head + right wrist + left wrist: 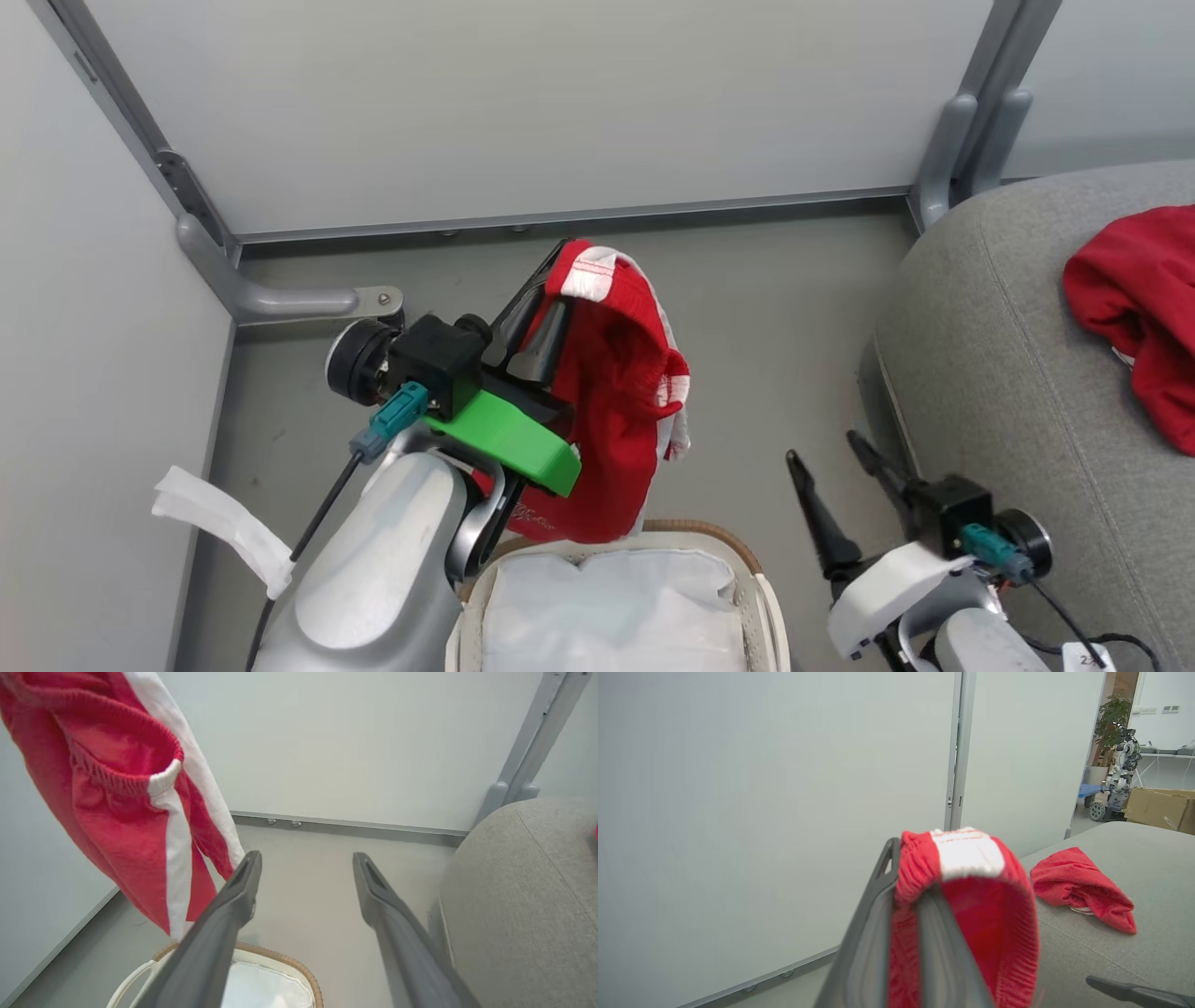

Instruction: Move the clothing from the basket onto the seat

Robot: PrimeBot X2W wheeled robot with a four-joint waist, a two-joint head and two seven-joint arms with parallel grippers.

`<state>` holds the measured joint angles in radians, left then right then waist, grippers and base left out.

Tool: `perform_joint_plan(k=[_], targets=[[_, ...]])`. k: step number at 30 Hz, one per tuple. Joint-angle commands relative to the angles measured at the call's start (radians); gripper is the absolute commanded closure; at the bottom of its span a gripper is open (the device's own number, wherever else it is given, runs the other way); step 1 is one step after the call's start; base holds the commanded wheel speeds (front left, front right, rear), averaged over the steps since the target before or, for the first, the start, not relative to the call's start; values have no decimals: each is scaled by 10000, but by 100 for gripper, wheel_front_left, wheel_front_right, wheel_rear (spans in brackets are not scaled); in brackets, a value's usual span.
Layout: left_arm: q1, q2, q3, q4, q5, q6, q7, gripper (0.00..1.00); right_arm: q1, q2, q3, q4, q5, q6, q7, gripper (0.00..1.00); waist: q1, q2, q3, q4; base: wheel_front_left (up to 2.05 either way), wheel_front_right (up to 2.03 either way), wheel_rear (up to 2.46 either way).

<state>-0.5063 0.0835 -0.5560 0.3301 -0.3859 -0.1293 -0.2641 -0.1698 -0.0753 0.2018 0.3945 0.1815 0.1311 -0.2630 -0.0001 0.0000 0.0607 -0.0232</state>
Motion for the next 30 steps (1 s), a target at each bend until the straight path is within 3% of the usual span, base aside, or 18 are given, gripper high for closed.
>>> perform_joint_plan(k=[1,5,9,25,26,27,30], targets=[[-156,-4,22,-46,6,-26,-3,100,146,-113,371,-59,-41,-7,-24,0,1,0,-165,181,0,0,0],[-327,-68,-25,-223,-1,-26,-3,100,-90,-387,1892,-224,308,-8,-24,0,1,0,-152,260,0,0,0],[-391,-112,-174,-408,24,-26,-3,100,-469,-575,2709,-160,635,-7,-22,0,1,0,-175,376,0,0,0],[-466,-279,-1399,-756,-382,-26,-2,100,-2026,-388,3593,309,1350,-7,-24,0,1,0,-178,1314,0,0,0],[-460,-291,-1464,-761,-421,-26,-2,100,-2076,-355,3580,301,1348,-7,-24,53,1,0,-173,1378,0,0,0],[-444,-296,-1495,-757,-451,-26,-2,100,-2100,-333,3571,312,1338,-7,-24,98,1,0,-170,1427,0,0,0],[-316,-307,-1585,-720,-542,-26,-2,100,-2092,-237,3450,295,1348,-7,-24,100,1,0,-169,1534,0,0,0]])
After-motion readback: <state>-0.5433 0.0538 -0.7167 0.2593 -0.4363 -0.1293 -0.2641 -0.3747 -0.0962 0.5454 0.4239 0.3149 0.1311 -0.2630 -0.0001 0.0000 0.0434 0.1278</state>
